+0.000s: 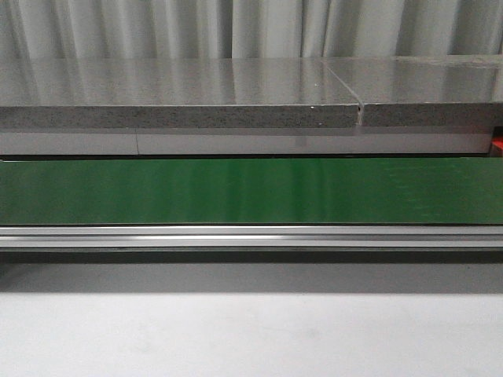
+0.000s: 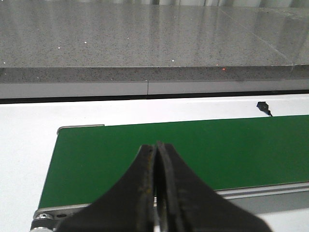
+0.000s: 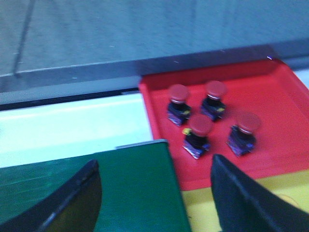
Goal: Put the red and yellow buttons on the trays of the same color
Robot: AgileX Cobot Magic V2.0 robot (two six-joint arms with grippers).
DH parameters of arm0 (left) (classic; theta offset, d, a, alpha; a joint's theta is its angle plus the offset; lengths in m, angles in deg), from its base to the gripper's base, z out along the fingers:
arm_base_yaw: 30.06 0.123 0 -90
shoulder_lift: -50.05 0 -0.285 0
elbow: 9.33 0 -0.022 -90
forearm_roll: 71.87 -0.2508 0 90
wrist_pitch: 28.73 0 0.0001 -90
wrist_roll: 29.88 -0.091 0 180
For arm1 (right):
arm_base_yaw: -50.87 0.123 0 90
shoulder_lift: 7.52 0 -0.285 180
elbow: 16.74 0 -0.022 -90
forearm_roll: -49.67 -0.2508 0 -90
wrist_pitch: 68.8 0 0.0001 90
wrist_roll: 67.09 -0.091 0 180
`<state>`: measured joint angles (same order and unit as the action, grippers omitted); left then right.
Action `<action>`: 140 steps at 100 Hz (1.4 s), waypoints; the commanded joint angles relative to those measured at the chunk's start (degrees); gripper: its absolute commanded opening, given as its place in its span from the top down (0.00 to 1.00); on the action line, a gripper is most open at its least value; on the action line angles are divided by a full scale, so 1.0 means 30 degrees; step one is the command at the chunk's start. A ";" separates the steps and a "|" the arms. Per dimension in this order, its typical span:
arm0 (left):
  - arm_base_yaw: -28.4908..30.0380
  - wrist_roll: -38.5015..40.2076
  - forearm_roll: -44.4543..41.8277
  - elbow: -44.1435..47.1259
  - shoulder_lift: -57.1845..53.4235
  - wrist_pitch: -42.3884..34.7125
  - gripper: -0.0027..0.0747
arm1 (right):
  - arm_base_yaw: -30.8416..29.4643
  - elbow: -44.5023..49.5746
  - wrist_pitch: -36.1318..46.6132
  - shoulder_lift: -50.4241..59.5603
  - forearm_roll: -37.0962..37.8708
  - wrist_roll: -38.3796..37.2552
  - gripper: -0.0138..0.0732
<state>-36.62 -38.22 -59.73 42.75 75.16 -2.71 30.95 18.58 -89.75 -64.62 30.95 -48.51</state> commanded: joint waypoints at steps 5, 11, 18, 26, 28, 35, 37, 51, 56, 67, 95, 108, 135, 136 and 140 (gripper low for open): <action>-0.0153 0.0053 0.0306 -0.0544 0.0149 -0.1433 0.99 | 0.2142 -0.0051 0.0921 0.1751 -0.0097 0.1345 0.28; -0.0153 0.0053 0.0306 -0.0544 0.0149 -0.1433 0.99 | 0.2876 0.0371 0.0898 0.2653 -0.0097 0.1601 0.28; -0.0153 0.0053 0.0306 -0.0544 0.0149 -0.1433 0.99 | 0.3388 0.1008 0.0726 0.3714 -0.0054 0.1641 0.28; -0.0153 0.0053 0.0306 -0.0544 0.0149 -0.1433 0.99 | 0.3530 0.1807 0.0232 0.4906 0.0019 0.1641 0.31; -0.0153 0.0053 0.0306 -0.0544 0.0149 -0.1433 0.99 | 0.3530 0.2004 0.0086 0.5236 0.0043 0.1641 0.33; -0.0153 0.0053 0.0306 -0.0544 0.0149 -0.1433 0.99 | 0.3530 0.2666 -0.0326 0.6317 0.0237 0.1641 0.41; -0.0153 0.0053 0.0306 -0.0544 0.0149 -0.1433 0.99 | 0.3530 0.2786 -0.0435 0.6643 0.0318 0.1641 0.44; -0.0153 0.0053 0.0306 -0.0544 0.0149 -0.1433 0.99 | 0.3530 0.3635 -0.1473 0.8765 0.0458 0.1641 0.65; -0.0153 0.0053 0.0306 -0.0544 0.0149 -0.1433 0.99 | 0.3530 0.3814 -0.1718 0.9424 0.0458 0.1641 0.73; -0.0153 0.0053 0.0306 -0.0544 0.0149 -0.1433 0.99 | 0.3530 0.3869 -0.1811 1.0436 0.0458 0.1641 0.90; -0.0153 0.0053 0.0306 -0.0544 0.0149 -0.1433 0.99 | 0.3530 0.3869 -0.1924 1.0627 0.0438 0.1641 0.92; -0.0153 0.0053 0.0306 -0.0544 0.0149 -0.1433 0.99 | 0.3530 0.3869 -0.1924 1.0627 0.0438 0.1641 0.92; -0.0153 0.0053 0.0306 -0.0544 0.0149 -0.1433 0.99 | 0.3530 0.3869 -0.1924 1.0627 0.0438 0.1641 0.92; -0.0153 0.0053 0.0306 -0.0544 0.0149 -0.1433 0.99 | 0.3530 0.3869 -0.1924 1.0627 0.0438 0.1641 0.92; -0.0153 0.0053 0.0306 -0.0544 0.0149 -0.1433 0.99 | 0.3530 0.3869 -0.1924 1.0627 0.0438 0.1641 0.92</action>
<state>-36.62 -38.22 -59.73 42.75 75.16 -2.71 41.43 31.52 -99.45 -32.34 32.37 -44.17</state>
